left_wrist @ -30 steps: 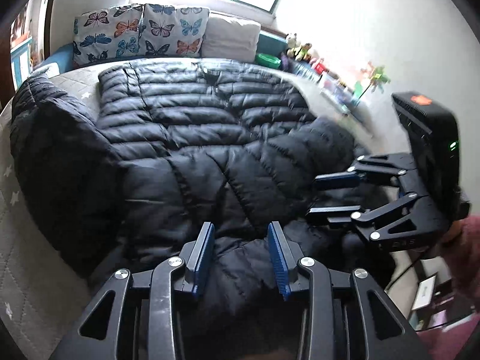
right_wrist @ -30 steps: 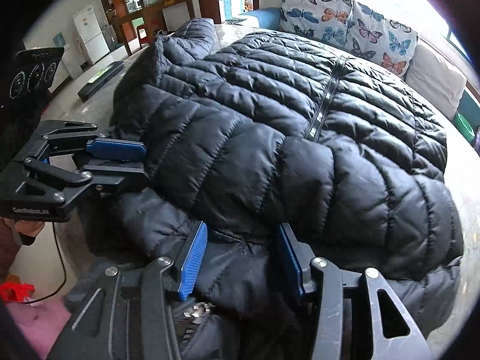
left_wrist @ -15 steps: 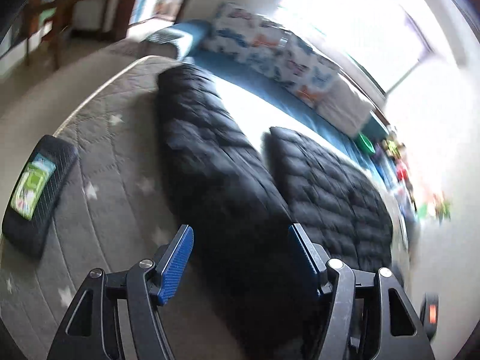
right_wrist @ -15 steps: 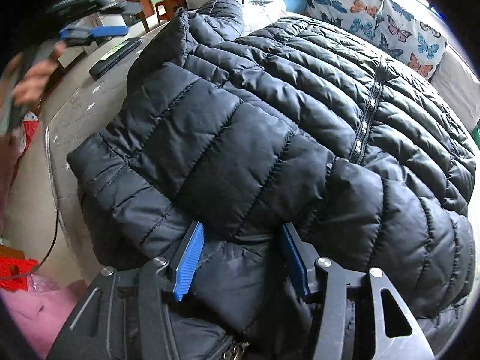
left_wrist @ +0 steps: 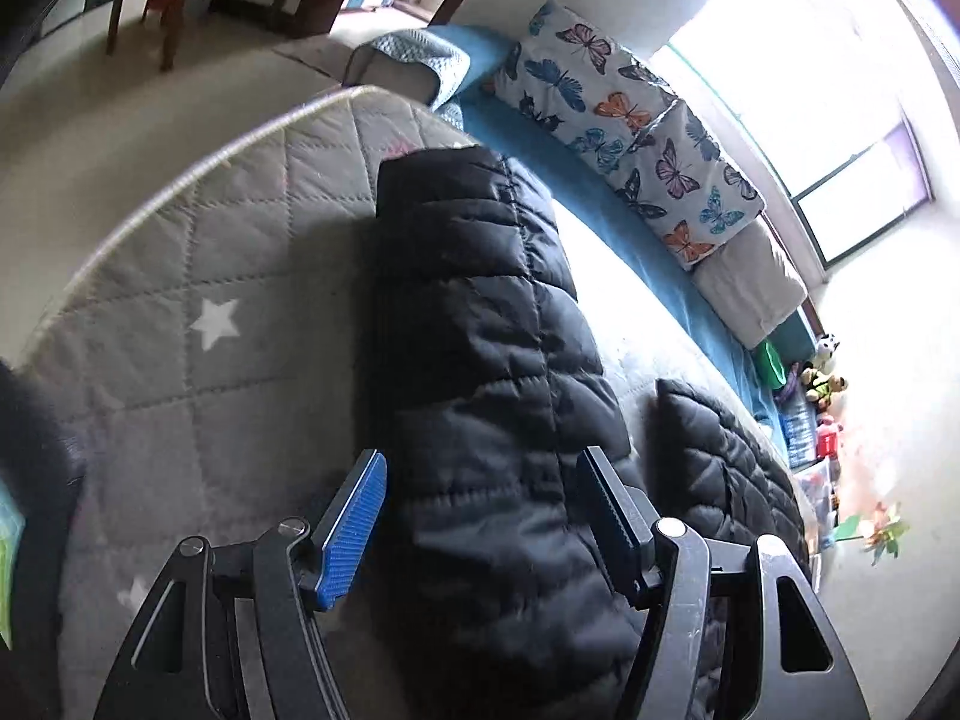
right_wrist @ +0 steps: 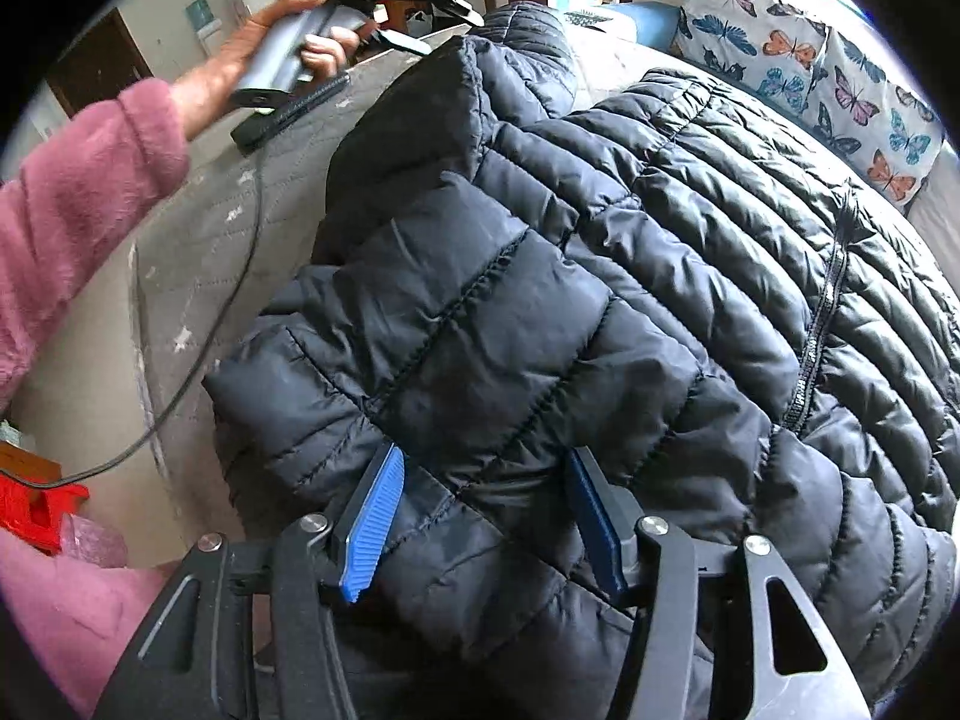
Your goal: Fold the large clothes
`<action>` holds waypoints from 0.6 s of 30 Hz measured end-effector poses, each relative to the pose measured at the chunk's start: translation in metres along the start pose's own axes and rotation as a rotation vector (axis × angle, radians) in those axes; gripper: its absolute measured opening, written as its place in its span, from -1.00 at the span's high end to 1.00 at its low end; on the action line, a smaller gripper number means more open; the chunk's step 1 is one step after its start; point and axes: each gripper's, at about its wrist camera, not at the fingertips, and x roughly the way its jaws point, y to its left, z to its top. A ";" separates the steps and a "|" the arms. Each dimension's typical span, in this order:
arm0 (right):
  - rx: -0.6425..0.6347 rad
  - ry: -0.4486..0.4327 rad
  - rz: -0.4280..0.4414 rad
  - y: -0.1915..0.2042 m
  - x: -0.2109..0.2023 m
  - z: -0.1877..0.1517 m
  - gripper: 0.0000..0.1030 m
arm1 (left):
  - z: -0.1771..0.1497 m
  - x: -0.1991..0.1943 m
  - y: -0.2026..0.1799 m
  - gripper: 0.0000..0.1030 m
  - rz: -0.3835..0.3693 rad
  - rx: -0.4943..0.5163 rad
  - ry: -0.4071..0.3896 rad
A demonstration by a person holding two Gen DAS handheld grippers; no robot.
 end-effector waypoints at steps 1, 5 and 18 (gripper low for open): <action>0.005 0.000 0.008 -0.002 -0.001 0.000 -0.20 | 0.001 0.004 0.002 -0.32 0.006 -0.010 -0.004; 0.004 -0.007 0.016 -0.001 0.000 0.002 -0.20 | 0.008 0.019 0.011 -0.31 -0.015 -0.065 0.003; 0.052 -0.056 0.067 -0.009 -0.021 -0.005 -0.20 | 0.008 0.018 -0.009 0.79 -0.079 0.037 -0.096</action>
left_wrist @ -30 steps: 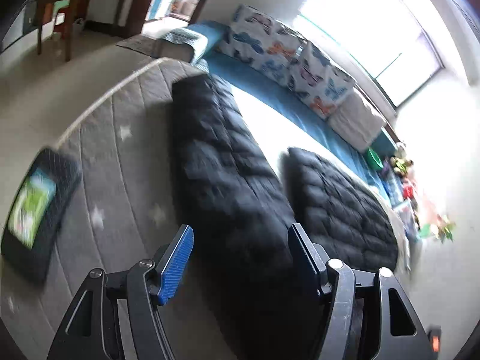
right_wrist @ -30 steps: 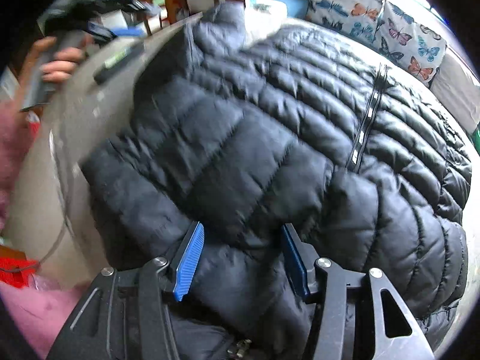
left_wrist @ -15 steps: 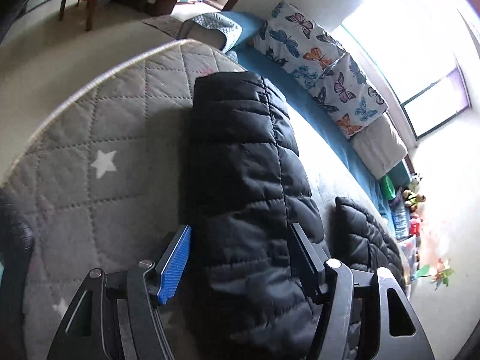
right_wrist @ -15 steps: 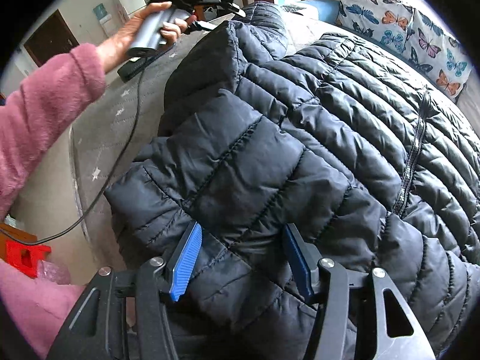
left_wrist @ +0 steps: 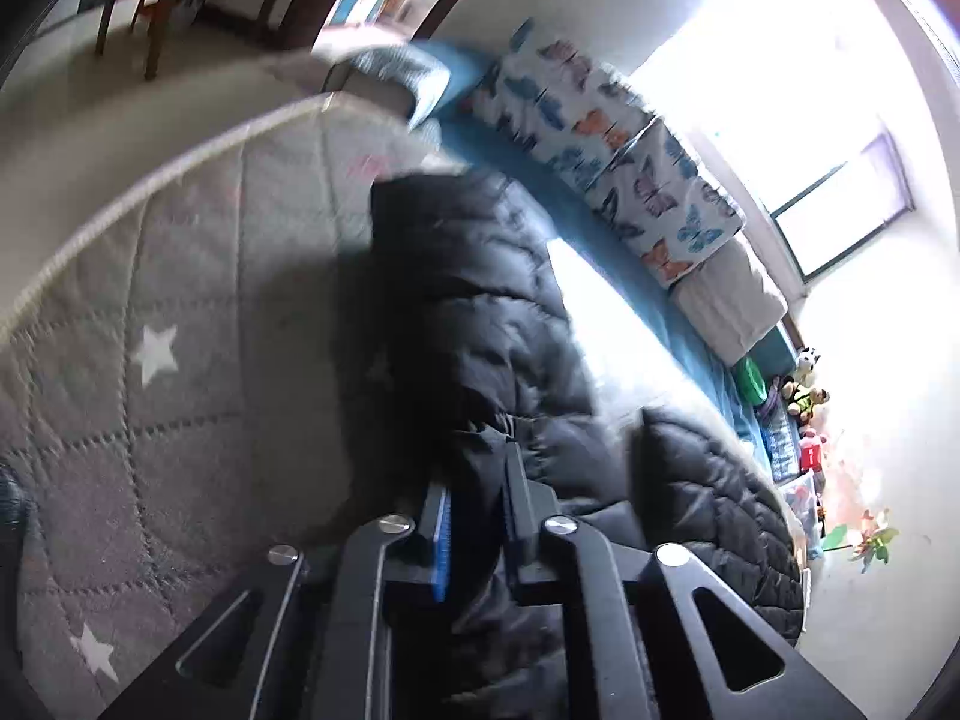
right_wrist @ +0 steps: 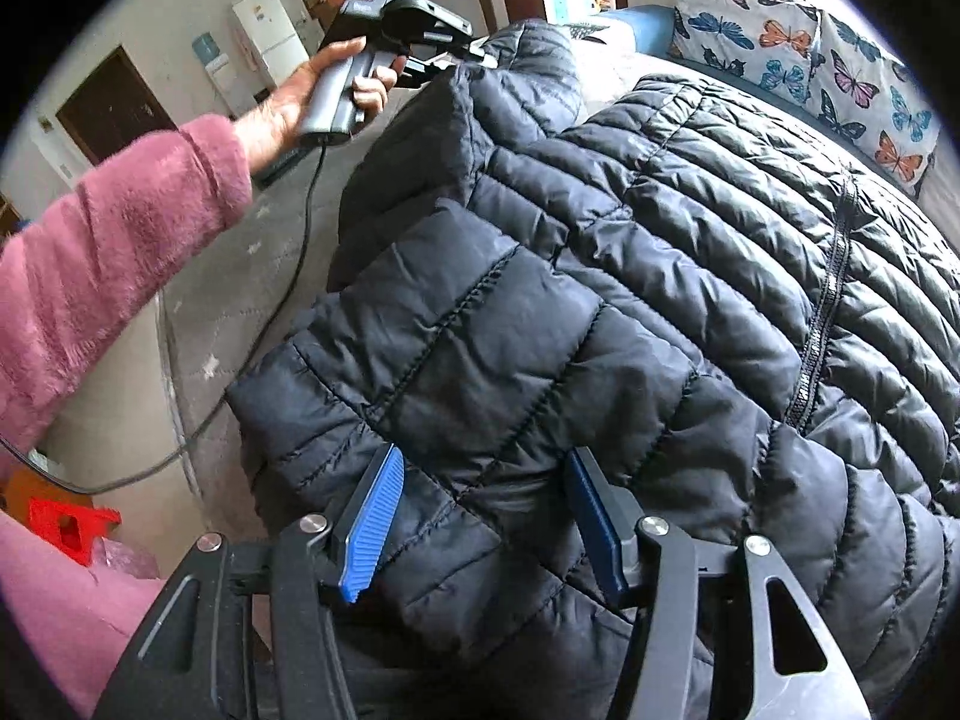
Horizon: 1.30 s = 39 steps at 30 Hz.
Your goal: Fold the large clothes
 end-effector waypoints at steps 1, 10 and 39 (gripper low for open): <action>0.007 -0.010 0.002 -0.001 -0.004 -0.001 -0.20 | 0.001 -0.010 -0.012 0.81 -0.006 0.019 -0.022; 0.080 -0.157 -0.032 -0.012 -0.055 -0.026 -0.20 | -0.028 -0.161 -0.157 0.82 -0.090 0.334 -0.271; 0.600 -0.414 -0.201 -0.111 -0.163 -0.187 -0.20 | -0.448 -0.160 -0.328 -0.34 -0.232 1.149 0.126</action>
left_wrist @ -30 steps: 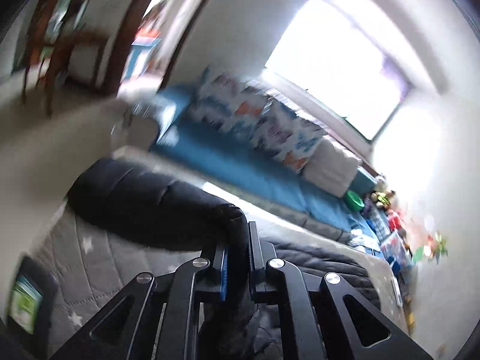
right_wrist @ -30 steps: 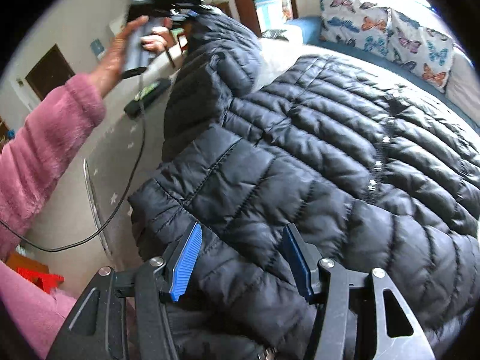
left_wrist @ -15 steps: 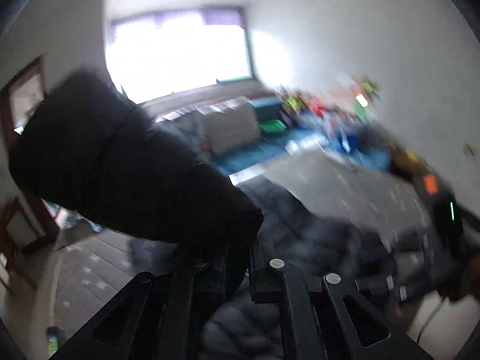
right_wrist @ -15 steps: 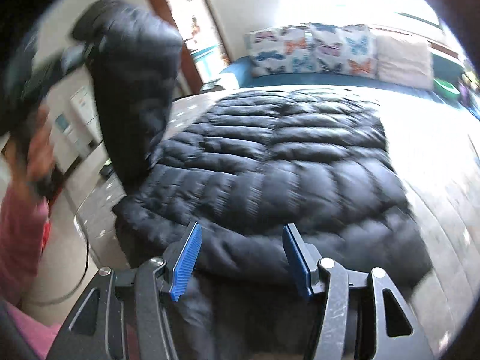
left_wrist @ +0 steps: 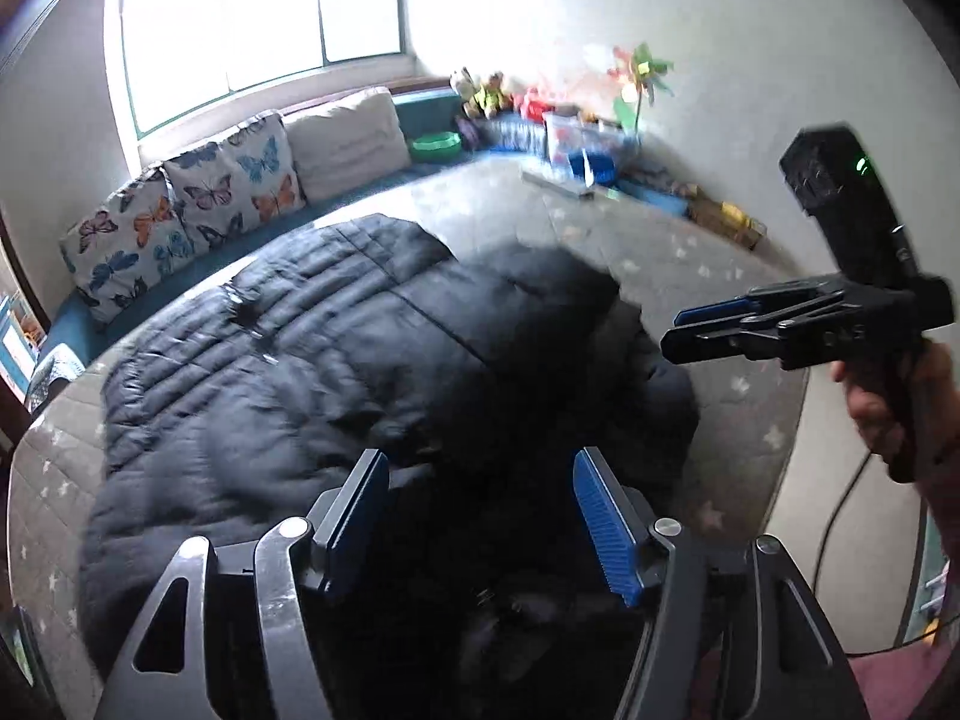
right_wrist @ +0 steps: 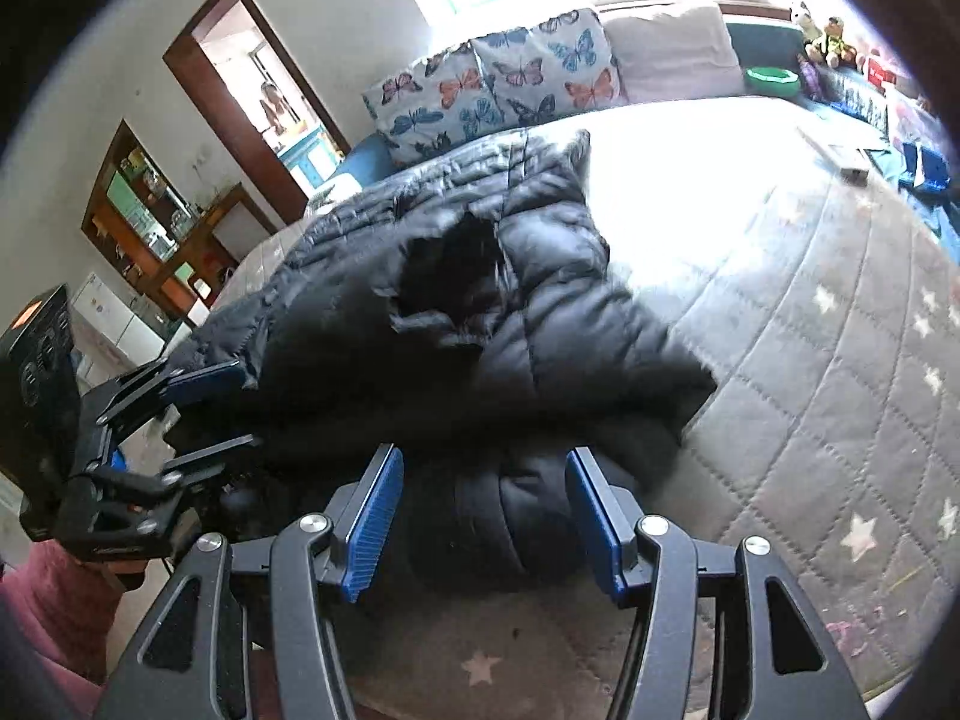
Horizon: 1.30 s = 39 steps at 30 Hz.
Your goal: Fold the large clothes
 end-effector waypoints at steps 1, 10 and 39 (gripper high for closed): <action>-0.008 -0.015 0.006 0.003 -0.004 0.004 -0.20 | 0.000 -0.014 0.010 -0.35 0.004 -0.019 -0.016; -0.085 -0.041 0.081 0.034 0.016 0.044 -0.22 | -0.012 -0.122 0.164 -0.42 0.206 -0.329 -0.054; -0.249 -0.057 -0.097 0.066 0.021 0.057 0.72 | -0.124 -0.079 0.208 0.58 0.330 -0.286 0.015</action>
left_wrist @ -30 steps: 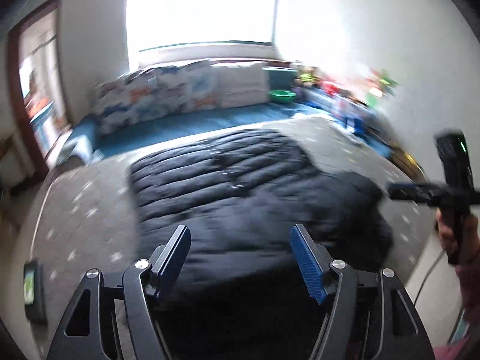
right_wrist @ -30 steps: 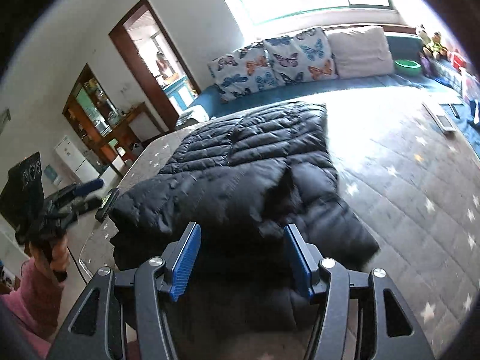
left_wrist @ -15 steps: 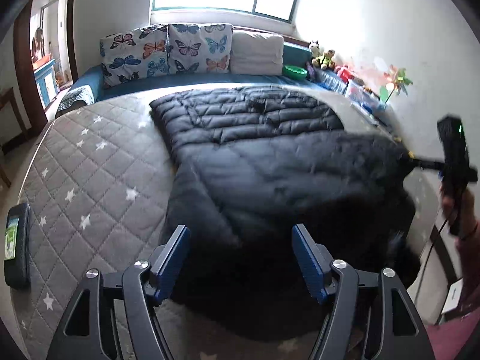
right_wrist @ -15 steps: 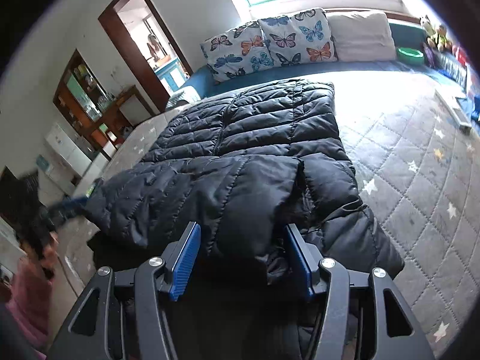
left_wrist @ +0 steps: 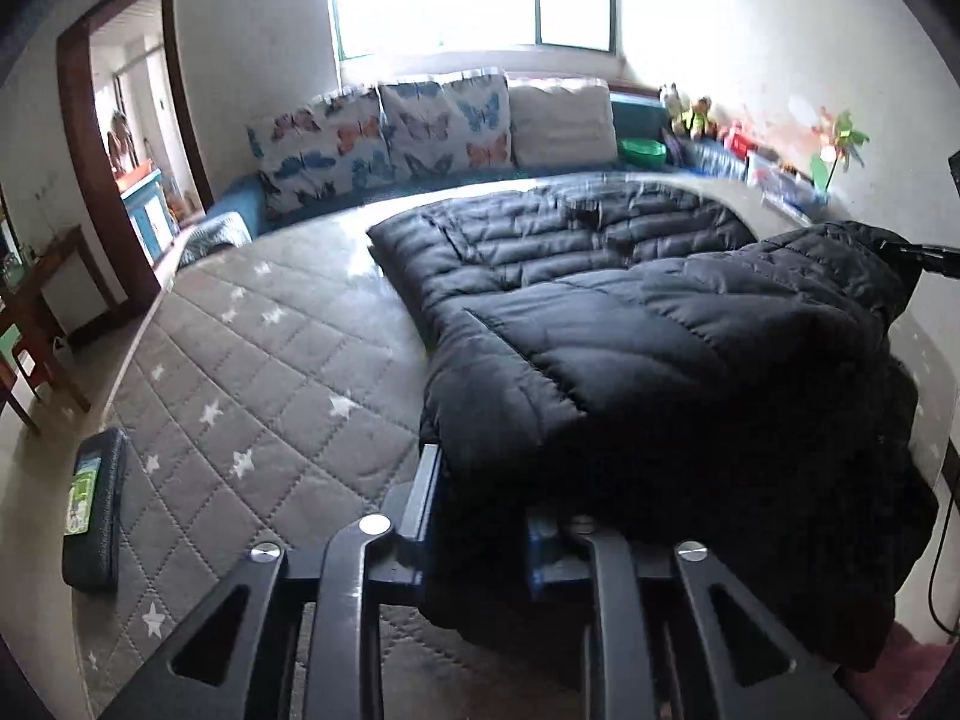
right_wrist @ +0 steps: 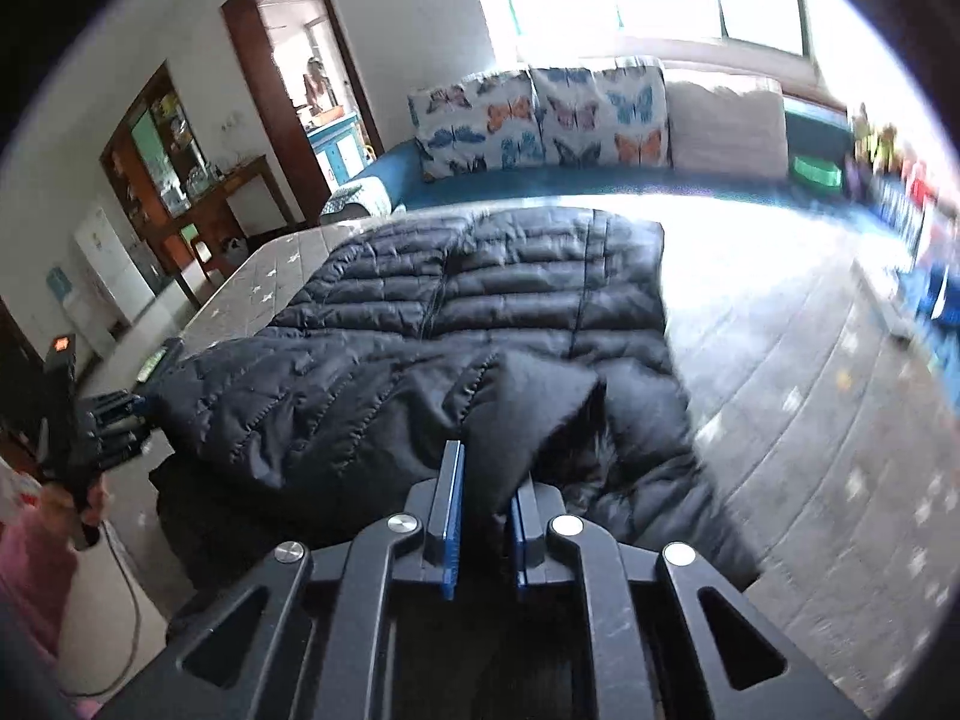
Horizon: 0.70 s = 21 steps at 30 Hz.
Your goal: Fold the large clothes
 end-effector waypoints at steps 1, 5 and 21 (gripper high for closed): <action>-0.018 -0.013 -0.011 0.001 -0.005 0.003 0.73 | -0.003 -0.004 -0.001 0.59 0.010 0.010 -0.013; -0.017 0.010 -0.013 -0.011 0.003 -0.006 0.73 | -0.019 0.003 -0.006 0.60 0.000 0.023 0.019; 0.005 0.045 -0.027 -0.028 -0.023 -0.006 0.39 | 0.029 -0.072 0.000 0.40 -0.092 0.006 -0.034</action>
